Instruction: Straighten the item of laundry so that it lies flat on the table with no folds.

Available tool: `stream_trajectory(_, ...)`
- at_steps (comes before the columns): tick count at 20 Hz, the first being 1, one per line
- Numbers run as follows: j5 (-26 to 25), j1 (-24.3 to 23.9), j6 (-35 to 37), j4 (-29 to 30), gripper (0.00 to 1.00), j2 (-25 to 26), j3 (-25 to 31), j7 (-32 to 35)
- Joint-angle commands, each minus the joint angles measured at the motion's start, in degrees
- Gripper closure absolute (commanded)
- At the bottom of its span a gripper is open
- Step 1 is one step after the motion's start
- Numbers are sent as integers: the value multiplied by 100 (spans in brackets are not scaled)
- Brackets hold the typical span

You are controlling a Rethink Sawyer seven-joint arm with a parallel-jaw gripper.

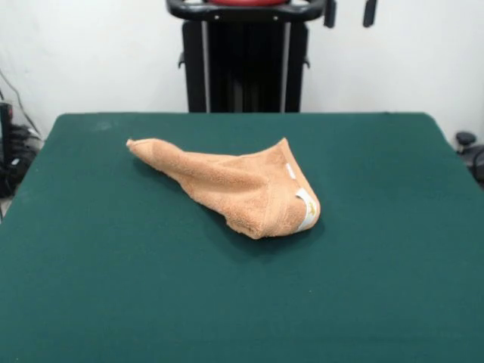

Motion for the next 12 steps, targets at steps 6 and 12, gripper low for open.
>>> stream_trajectory(6,-223,-160,-1338,388,0,1386,274,961)
stream_trajectory(12,-247,-265,-1851,488,0,1820,326,1002)
